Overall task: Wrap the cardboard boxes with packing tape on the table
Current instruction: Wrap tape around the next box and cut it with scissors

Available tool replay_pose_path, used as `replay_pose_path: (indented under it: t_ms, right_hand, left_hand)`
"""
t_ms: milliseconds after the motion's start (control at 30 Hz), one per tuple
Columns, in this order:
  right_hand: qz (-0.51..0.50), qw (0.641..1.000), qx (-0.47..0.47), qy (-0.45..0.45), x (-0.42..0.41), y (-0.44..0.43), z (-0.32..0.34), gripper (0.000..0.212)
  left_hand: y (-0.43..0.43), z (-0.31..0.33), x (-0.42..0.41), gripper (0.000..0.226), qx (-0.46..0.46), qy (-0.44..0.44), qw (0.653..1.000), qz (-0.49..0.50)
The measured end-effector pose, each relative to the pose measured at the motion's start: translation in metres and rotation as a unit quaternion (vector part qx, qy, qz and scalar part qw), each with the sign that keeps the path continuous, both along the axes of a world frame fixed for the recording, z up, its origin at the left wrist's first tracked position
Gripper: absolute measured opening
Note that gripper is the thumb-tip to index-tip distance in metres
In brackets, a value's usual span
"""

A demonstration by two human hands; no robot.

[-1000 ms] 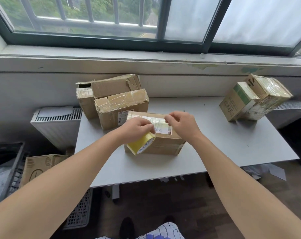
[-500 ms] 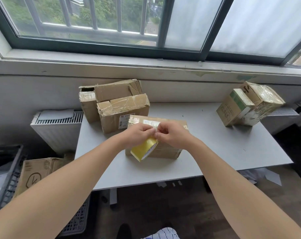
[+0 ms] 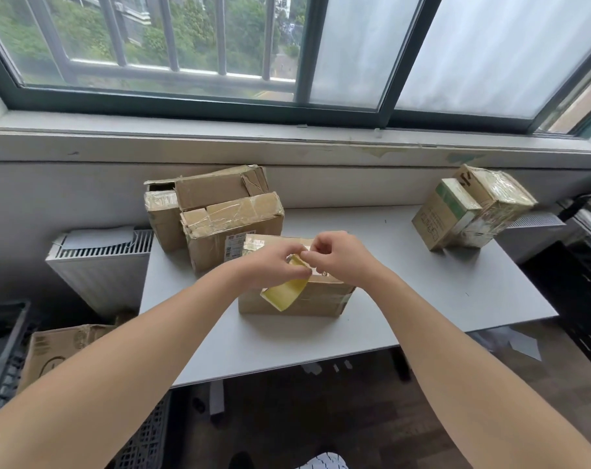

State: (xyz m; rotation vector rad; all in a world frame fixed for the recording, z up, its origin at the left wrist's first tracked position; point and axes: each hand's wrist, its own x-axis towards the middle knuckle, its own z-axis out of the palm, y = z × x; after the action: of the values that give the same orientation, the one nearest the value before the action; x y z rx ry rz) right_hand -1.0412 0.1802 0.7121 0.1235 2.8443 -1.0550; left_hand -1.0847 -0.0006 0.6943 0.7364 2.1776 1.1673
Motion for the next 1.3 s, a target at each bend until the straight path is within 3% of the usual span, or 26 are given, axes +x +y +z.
replay_pose_path:
  t_ms: [200, 367, 533, 700, 900, 1033, 1200, 1300]
  right_hand:
    - [-0.052, 0.998, 0.030, 0.032, 0.004, 0.026, 0.019, 0.028]
    - [-0.102, 0.991, 0.039, 0.077, 0.001, 0.067, 0.031, 0.029]
    - [-0.146, 0.986, 0.042, 0.069, -0.001, 0.109, 0.026, 0.027]
    - [-0.161, 0.984, -0.080, -0.014, -0.013, 0.148, 0.007, 0.019]
    - [-0.187, 0.966, -0.177, -0.007, -0.035, 0.185, -0.024, 0.026]
    - [-0.228, 0.957, -0.174, -0.029, -0.040, 0.215, -0.053, 0.022]
    - [-0.241, 0.941, -0.228, -0.067, -0.033, 0.231, -0.091, 0.019]
    - [-0.248, 0.908, -0.326, -0.092, -0.019, 0.212, -0.119, 0.018]
  left_hand:
    - [0.030, 0.015, -0.005, 0.026, -0.026, 0.008, 1.000, -0.003]
    - [0.072, 0.022, -0.009, 0.060, 0.038, 0.048, 0.995, 0.077]
    - [0.116, 0.027, -0.013, 0.045, -0.009, 0.084, 0.993, 0.080]
    - [0.152, 0.034, -0.025, 0.038, -0.014, 0.129, 0.990, 0.054]
    - [0.190, 0.051, -0.059, 0.044, -0.193, 0.234, 0.953, 0.004]
    - [0.215, 0.065, -0.072, 0.046, -0.372, 0.296, 0.877, -0.070]
    - [0.227, 0.062, -0.088, 0.049, -0.487, 0.271, 0.820, -0.126]
    - [0.240, 0.056, -0.087, 0.046, -0.517, 0.252, 0.804, -0.150]
